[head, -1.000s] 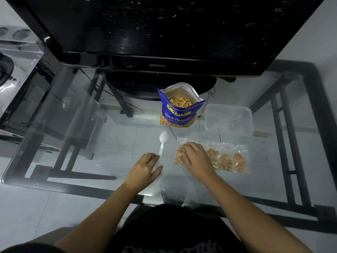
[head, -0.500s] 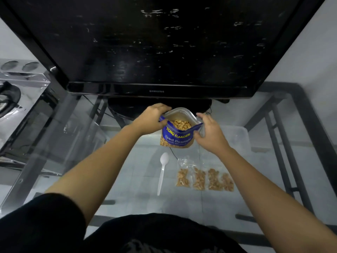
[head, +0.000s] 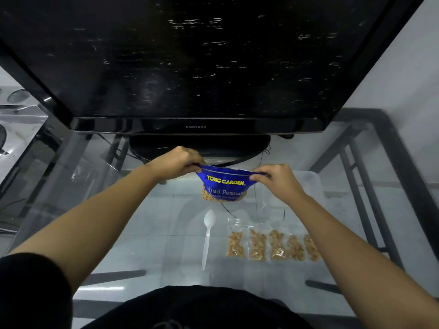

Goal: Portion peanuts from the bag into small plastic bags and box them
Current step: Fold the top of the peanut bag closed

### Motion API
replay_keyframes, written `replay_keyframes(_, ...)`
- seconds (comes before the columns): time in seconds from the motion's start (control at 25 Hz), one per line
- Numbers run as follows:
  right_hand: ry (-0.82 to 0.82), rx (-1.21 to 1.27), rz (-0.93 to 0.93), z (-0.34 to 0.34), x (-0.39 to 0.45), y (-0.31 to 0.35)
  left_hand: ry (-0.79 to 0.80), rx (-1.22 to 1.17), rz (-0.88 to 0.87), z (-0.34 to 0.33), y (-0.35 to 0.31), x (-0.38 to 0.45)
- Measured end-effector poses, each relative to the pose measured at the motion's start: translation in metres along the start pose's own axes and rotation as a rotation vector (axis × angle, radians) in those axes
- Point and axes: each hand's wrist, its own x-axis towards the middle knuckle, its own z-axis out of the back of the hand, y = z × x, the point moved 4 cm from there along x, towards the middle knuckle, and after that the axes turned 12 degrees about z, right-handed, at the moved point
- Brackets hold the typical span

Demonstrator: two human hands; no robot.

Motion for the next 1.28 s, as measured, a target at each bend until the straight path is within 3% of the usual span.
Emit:
replay_keyframes(0.24,0.017,0.016,-0.063,-0.007,0.012,-0.005,-0.008,-0.078,0.117,-0.007,0.003,-0.001)
replay_keyframes(0.4,0.045,0.002,-0.007,-0.014,0.013,-0.003,0.127,-0.104,0.261,-0.011,0.005,0.001)
replay_keyframes(0.48,0.019,-0.016,0.024,-0.012,0.014,-0.003,0.165,-0.072,0.25,-0.009,-0.006,0.005)
replay_keyframes(0.68,-0.022,-0.069,0.098,-0.011,0.013,0.001,-0.055,0.024,0.082,-0.009,-0.068,0.03)
replay_keyframes(1.08,-0.132,-0.12,0.095,-0.015,0.007,0.0,-0.057,0.179,0.034,-0.037,-0.089,0.046)
replay_keyframes(1.28,-0.134,-0.093,0.118,-0.013,0.004,0.001,-0.007,0.057,0.06,-0.03,-0.081,0.046)
